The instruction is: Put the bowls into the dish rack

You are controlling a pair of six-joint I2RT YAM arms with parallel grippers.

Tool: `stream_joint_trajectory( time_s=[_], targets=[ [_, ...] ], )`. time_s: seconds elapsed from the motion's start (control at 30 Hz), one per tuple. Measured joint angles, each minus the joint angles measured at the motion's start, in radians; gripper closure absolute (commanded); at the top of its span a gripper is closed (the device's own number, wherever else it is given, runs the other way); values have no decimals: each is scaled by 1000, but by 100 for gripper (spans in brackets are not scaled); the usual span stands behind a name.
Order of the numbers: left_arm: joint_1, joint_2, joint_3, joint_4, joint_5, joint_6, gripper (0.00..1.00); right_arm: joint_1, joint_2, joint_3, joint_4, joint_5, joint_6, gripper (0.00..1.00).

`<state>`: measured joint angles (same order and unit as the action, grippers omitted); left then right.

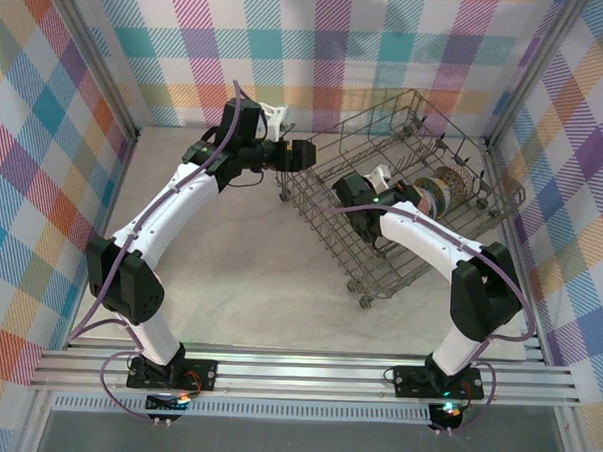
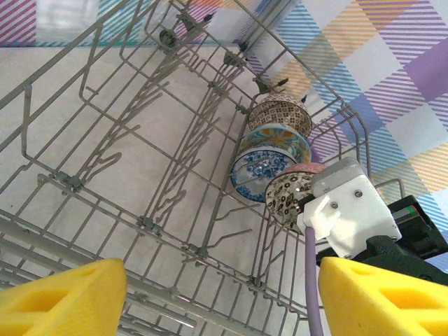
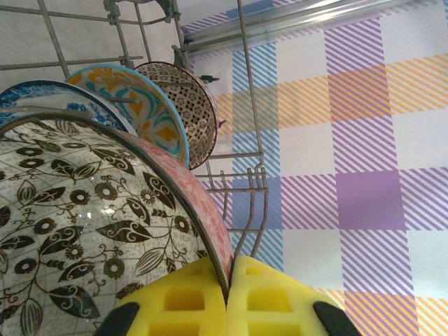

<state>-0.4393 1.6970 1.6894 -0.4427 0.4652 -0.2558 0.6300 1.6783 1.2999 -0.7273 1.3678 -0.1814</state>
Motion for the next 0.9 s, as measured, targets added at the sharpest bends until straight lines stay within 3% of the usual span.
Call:
stream_joint_trajectory(
  time_s=[0.43,0.9],
  targets=[
    [4,-1,-30,8,5,0,27,-2,21,-10,211,-44,-246,100],
    [5,-3,-37,31,4,-6,27,-2,14,-29,241,-64,-293,90]
  ],
)
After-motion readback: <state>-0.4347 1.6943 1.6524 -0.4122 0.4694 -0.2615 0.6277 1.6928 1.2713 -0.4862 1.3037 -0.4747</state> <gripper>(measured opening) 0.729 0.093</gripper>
